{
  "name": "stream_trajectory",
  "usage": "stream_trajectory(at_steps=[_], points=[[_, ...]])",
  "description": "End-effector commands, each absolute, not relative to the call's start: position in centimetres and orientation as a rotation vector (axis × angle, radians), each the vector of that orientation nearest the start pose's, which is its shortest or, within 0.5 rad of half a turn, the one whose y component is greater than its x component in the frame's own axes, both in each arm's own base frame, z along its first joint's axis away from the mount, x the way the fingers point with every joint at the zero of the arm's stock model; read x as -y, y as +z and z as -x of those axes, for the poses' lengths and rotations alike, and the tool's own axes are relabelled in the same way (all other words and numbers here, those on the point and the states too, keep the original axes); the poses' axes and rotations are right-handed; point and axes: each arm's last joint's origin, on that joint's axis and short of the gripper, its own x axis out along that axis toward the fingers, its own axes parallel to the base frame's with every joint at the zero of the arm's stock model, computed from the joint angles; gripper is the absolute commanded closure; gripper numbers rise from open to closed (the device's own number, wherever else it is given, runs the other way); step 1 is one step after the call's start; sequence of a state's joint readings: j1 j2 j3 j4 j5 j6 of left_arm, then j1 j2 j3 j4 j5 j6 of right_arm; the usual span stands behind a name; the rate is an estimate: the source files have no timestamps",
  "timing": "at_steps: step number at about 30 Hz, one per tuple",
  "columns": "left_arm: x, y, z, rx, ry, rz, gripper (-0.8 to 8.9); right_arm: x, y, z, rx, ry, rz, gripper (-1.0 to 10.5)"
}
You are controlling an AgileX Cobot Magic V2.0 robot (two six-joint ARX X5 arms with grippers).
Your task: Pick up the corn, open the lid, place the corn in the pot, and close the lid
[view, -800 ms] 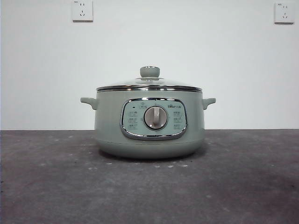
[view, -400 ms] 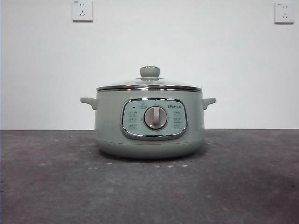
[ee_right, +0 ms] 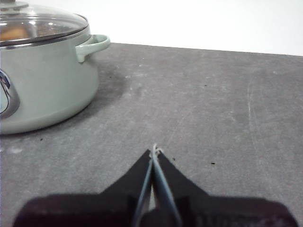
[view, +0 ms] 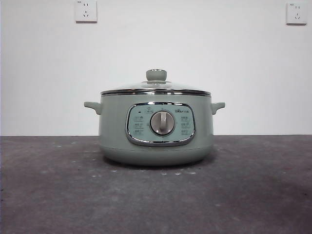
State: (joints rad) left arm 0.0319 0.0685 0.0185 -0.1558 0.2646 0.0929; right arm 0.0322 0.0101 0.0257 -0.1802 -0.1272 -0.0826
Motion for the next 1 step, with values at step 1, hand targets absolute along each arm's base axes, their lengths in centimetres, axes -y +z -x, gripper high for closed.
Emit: stream_trajectory(at_steps=[1], points=[[0.41,14.66,-9.86,-0.198,-0.238,-0.057,8.17,-0.66,15.14,-9.56,-0.161,0.161,0.064,9.5]])
